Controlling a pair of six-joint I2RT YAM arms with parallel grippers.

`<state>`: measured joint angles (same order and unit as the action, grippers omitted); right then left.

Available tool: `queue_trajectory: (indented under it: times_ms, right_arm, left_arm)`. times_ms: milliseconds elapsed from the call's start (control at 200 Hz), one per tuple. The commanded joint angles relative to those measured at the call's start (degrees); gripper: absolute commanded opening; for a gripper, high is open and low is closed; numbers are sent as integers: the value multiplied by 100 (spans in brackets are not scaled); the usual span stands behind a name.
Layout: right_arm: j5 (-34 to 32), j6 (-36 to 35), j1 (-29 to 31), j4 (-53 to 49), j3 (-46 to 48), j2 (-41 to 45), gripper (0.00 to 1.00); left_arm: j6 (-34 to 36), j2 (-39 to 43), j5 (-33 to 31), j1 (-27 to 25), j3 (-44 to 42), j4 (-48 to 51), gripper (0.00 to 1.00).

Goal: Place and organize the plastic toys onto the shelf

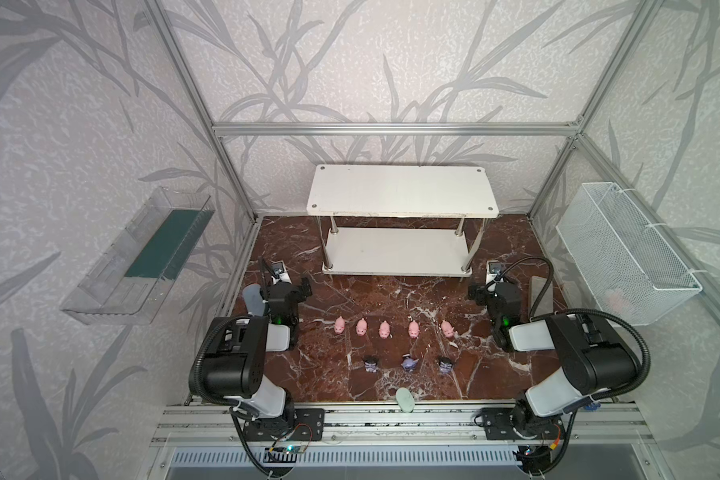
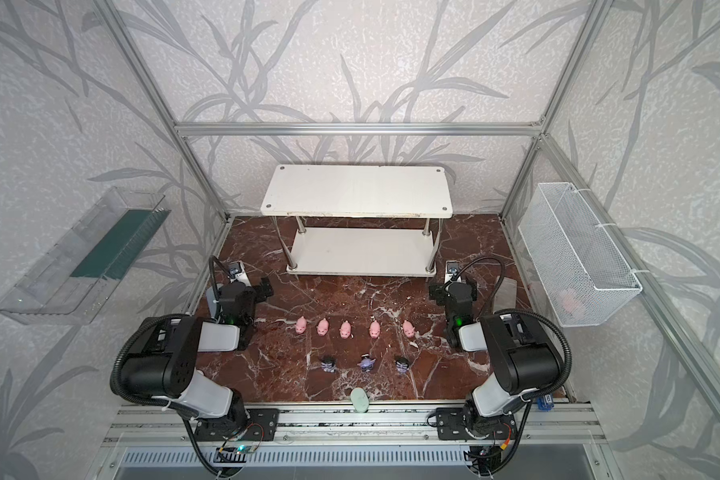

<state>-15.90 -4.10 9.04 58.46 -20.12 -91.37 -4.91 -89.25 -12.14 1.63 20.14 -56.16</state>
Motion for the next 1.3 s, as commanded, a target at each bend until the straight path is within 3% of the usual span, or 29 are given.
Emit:
queue_trajectory:
  times_ms: [0,1295]
  right_arm:
    - [8,66,-16,93,-19,-5,99]
    - [11,74,-14,78,-27,-9,99]
  left_arm:
    - [104,-57,47,41,-17,-99,99]
    - [104,-57,53,38,-10,-79,99]
